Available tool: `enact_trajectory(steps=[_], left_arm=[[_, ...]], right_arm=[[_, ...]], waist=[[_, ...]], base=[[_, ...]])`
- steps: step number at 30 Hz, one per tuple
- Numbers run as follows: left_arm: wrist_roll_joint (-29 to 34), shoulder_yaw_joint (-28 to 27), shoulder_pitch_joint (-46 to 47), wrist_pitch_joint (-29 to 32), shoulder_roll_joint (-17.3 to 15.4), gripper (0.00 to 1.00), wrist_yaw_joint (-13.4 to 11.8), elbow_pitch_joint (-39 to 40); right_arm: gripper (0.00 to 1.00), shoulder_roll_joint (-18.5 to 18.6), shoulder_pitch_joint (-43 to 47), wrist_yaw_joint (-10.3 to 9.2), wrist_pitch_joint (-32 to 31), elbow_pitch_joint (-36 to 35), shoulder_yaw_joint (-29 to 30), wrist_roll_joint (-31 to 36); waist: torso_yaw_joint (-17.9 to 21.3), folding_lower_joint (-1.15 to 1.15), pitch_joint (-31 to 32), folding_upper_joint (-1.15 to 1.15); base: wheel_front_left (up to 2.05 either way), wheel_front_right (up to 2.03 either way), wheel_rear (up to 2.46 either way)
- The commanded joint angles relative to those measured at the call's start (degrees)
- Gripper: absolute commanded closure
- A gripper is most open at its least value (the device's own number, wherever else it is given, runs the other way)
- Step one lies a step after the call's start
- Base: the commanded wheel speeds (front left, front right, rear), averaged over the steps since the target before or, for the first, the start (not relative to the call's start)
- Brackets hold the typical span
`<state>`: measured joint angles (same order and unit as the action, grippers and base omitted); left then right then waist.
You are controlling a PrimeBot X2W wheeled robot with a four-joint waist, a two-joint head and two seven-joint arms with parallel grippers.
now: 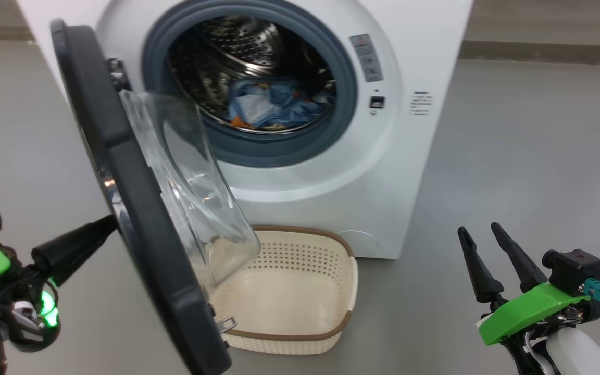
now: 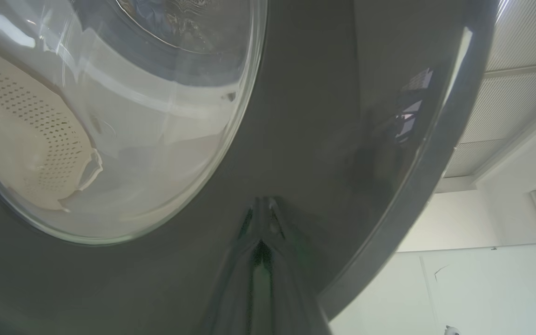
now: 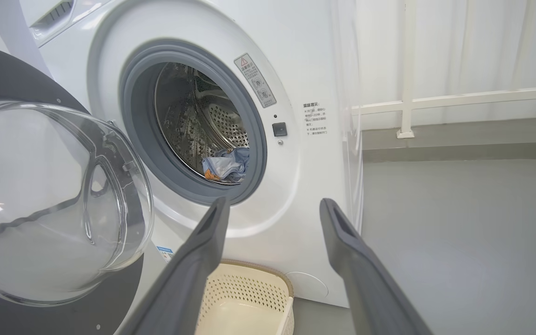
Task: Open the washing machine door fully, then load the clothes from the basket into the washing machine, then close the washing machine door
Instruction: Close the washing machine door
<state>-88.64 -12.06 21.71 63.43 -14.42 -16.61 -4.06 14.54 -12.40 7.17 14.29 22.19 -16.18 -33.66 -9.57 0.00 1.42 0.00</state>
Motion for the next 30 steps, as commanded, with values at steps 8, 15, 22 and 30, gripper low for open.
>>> enact_trajectory(steps=[8, 15, 22, 30], left_arm=[[2.29, -1.29, 1.23, -4.65, 1.82, 1.0, 2.58, 2.76], [3.36, -1.19, 2.47, -7.96, 3.97, 1.0, 4.3, 1.4], [4.07, -1.61, 3.58, -10.78, 5.49, 1.0, 5.82, -0.09], [4.68, -0.94, 3.77, -11.17, 5.92, 1.0, 7.31, -0.41]], right_arm=[[0.0, 0.28, -1.06, 0.32, 0.71, -1.62, -0.21, 0.67], [0.0, 0.38, -1.41, 0.32, 0.71, -1.66, -0.31, 0.61], [0.0, 0.34, -1.47, 0.32, 0.71, -1.62, -0.2, 0.53], [0.0, 0.31, -1.36, 0.32, 0.71, -1.54, 0.36, 0.76]], waist=[[7.65, 0.0, -1.23, 0.0], [10.32, 0.0, -1.63, 0.0], [11.3, 0.0, -1.7, 0.0], [10.05, 0.0, -1.52, 0.0]], base=[[0.0, 0.0, 0.0], [0.0, 0.0, 0.0], [0.0, 0.0, 0.0], [0.0, 0.0, 0.0]])
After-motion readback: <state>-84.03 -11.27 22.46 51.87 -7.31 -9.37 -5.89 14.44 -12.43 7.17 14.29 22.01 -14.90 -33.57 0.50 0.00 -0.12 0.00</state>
